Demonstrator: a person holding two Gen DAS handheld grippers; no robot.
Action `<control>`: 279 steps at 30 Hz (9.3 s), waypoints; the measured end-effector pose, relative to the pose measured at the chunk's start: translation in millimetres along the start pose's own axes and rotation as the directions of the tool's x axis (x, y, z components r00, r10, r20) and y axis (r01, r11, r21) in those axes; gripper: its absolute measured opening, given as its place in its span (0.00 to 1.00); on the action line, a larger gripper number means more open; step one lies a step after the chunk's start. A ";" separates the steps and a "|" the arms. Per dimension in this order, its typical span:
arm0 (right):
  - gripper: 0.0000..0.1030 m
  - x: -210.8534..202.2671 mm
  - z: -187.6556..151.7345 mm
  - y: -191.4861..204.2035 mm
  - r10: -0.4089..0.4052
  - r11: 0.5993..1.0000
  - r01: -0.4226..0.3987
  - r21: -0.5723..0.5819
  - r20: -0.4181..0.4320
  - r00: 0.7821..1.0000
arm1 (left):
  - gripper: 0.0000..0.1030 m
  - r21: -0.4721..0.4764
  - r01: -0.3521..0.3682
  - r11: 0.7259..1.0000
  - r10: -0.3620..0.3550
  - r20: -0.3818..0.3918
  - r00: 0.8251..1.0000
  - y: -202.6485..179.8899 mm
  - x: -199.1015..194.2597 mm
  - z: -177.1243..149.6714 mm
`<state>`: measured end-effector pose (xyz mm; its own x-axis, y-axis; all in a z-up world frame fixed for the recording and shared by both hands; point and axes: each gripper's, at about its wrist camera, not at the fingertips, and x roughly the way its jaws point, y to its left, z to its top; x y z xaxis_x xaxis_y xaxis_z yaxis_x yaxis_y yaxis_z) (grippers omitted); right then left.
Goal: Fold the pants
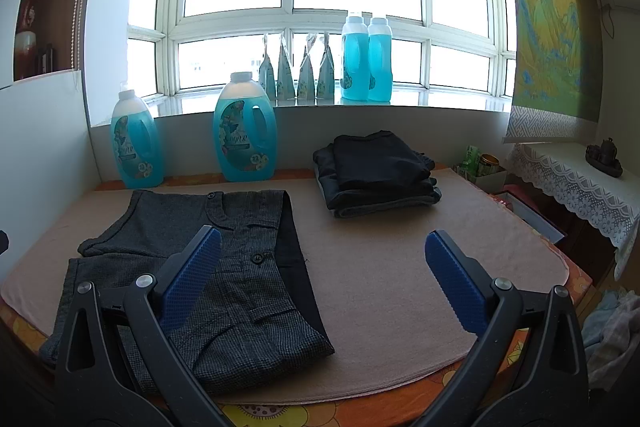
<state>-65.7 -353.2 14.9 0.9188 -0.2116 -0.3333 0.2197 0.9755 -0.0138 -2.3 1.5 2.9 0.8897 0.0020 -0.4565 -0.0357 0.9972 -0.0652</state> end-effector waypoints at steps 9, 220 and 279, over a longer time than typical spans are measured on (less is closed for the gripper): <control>1.00 0.3 -1.2 -0.1 0.000 1.000 0.000 0.000 0.002 1.000 | 1.00 0.001 -0.001 1.000 0.001 0.000 1.000 -1.0 0.2 -0.1; 0.52 408.3 56.4 90.4 0.260 0.887 -0.400 -0.232 -0.465 0.846 | 0.12 0.263 0.239 0.935 -0.130 -0.372 0.919 -23.7 397.9 91.5; 0.15 221.7 -66.4 300.3 0.465 0.576 -0.749 -0.326 -0.623 0.629 | 0.14 -0.038 0.286 0.957 -0.270 -0.467 0.842 79.1 283.3 17.9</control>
<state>182.1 -103.1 -125.8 0.4757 0.3587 -0.8032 -0.6691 0.7403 -0.0657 255.0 82.3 -115.7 0.5467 -0.3024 -0.7808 0.2031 0.9525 -0.2268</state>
